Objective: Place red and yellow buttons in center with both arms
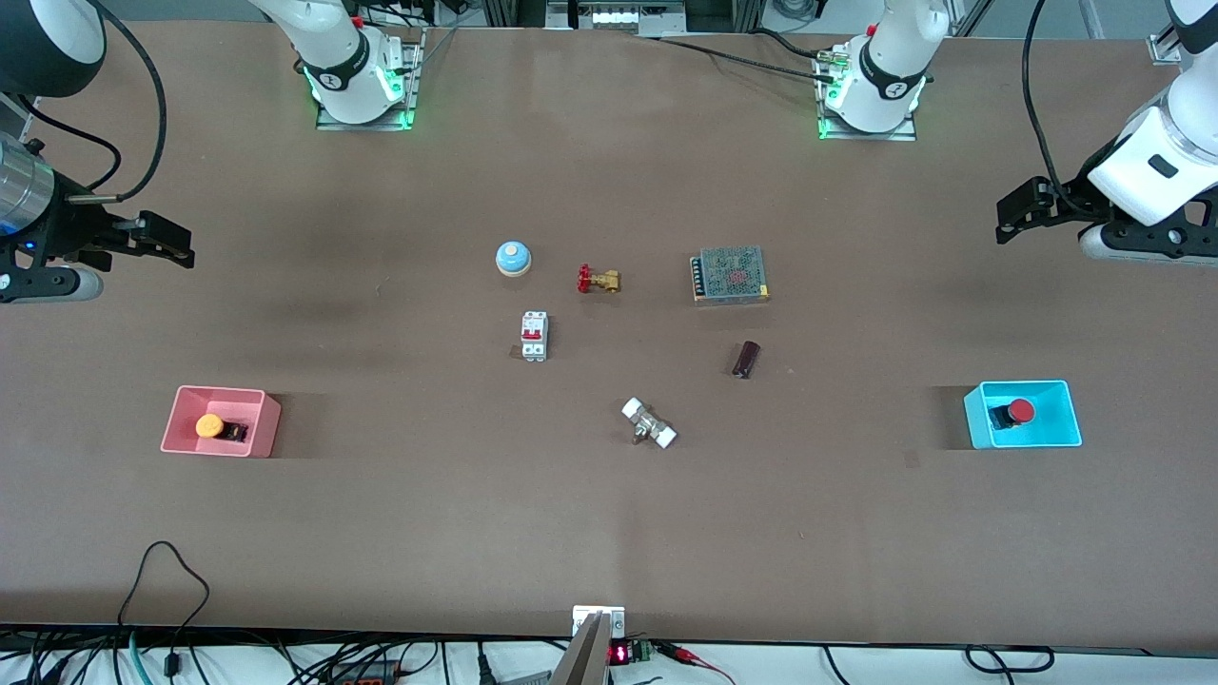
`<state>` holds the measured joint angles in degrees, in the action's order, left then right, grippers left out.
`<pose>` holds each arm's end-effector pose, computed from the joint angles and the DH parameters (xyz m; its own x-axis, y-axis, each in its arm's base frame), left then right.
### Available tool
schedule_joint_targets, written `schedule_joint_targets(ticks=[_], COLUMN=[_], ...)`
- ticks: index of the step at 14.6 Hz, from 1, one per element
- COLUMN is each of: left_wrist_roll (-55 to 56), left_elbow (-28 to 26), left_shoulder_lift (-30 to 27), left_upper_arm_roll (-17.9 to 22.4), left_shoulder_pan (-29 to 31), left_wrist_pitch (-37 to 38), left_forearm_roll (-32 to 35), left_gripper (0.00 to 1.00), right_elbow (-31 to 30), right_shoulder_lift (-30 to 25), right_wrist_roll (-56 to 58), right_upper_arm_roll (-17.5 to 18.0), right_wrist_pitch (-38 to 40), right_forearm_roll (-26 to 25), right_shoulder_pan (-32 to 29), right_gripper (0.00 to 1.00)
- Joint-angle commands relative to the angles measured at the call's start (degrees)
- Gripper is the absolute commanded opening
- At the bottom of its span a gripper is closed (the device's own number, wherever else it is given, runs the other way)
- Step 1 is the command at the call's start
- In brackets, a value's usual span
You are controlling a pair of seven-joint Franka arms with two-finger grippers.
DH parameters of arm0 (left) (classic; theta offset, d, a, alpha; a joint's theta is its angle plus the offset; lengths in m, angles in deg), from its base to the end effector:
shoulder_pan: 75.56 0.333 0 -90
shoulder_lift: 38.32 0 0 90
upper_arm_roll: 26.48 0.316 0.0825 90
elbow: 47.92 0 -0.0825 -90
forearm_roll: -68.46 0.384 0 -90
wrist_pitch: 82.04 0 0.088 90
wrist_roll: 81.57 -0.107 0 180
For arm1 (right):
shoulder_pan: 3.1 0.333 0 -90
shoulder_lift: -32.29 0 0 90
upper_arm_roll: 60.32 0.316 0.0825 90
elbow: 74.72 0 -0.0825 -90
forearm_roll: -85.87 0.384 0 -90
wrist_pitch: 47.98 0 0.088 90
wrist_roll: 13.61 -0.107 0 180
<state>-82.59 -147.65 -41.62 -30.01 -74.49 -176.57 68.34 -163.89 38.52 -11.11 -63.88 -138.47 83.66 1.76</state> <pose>0.5389 -0.0242 0.5823 0.9976 -0.0603 -0.0333 -0.0604 -0.9982 -0.0009 0.5847 0.0110 0.5703 0.9940 0.0663 -0.0873 0.0701 -0.9967 0.0414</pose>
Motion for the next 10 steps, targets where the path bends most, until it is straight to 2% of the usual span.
schedule_joint_targets(ticks=[1,10], left_wrist_roll=[-0.65,-0.56], left_elbow=[0.5,0.5], left_shoulder_lift=[-0.04,-0.04], left_upper_arm_roll=[-0.16,-0.16], left_shoulder_pan=[-0.02,-0.02], left_wrist_pitch=[0.67,1.19], left_forearm_roll=[1.01,1.01], left_gripper=[1.0,1.0], right_elbow=[0.93,1.11], right_shoulder_lift=[0.18,0.8], right_wrist_roll=[-0.65,0.49], right_upper_arm_roll=[0.23,0.05], right_wrist_pitch=[1.01,0.14], right_forearm_roll=[-0.07,2.03], right_shoulder_pan=[-0.3,-2.31], right_gripper=[1.0,1.0])
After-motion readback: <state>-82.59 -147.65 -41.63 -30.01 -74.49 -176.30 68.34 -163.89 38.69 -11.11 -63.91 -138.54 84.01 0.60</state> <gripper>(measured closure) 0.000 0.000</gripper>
